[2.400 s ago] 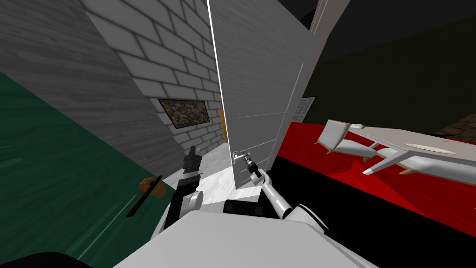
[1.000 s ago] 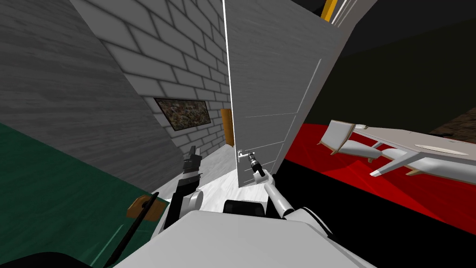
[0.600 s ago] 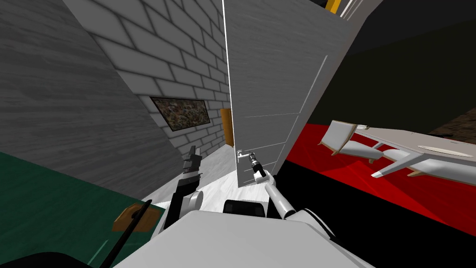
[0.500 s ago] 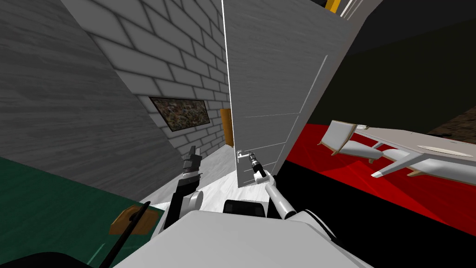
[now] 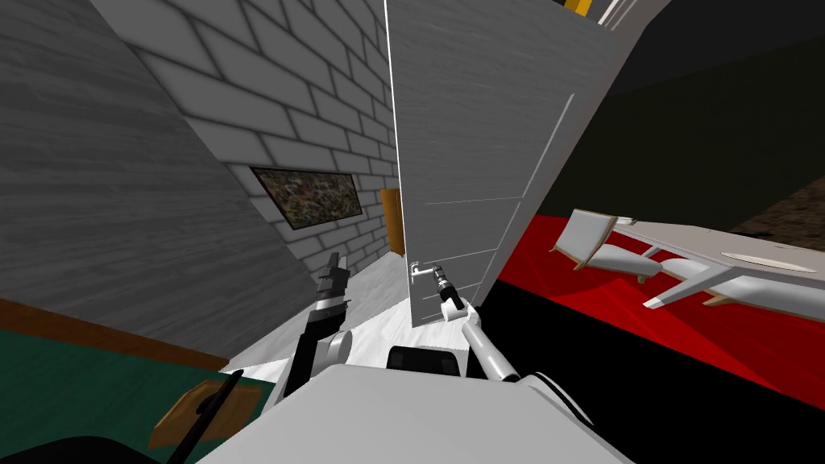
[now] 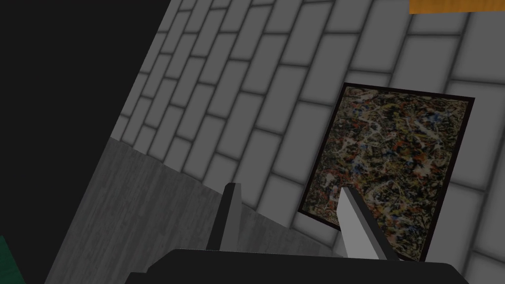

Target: Push the door open

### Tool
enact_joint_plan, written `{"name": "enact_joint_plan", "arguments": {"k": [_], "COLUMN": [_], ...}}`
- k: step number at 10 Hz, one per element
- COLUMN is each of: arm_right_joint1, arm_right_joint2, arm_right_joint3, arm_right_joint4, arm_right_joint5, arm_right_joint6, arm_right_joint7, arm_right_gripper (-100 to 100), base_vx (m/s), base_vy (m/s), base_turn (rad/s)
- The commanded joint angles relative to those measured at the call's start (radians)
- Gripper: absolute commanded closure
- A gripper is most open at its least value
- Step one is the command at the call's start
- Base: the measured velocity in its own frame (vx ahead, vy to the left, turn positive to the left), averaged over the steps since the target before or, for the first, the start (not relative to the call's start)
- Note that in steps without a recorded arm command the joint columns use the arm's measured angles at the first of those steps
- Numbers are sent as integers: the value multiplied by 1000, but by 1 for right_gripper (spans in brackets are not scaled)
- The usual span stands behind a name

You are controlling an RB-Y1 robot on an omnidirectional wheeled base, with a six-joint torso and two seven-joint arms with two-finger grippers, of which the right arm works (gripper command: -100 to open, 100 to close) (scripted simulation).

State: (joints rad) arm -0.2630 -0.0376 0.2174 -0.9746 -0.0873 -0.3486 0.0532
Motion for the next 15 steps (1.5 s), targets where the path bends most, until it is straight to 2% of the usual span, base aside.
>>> {"name": "enact_joint_plan", "arguments": {"k": [1,7,11,13,14,15], "arm_right_joint1": [8,53,90,100,101,105], "arm_right_joint2": [-10,9,49,64,51,36], "arm_right_joint3": [-11,7,23,27,11,11], "arm_right_joint4": [-23,-82,-131,-144,-150,-154], "arm_right_joint5": [-30,-125,-204,-225,-220,-221], "arm_right_joint6": [5,21,34,38,38,39], "arm_right_joint7": [34,129,209,229,224,229], "arm_right_gripper": [100,100,100,100,100,100], "base_vx": [78,75,77,17,14,91], "base_vy": [42,48,111,169,51,-62], "base_turn": [-25,-31,-60,-49,-68,-101]}}
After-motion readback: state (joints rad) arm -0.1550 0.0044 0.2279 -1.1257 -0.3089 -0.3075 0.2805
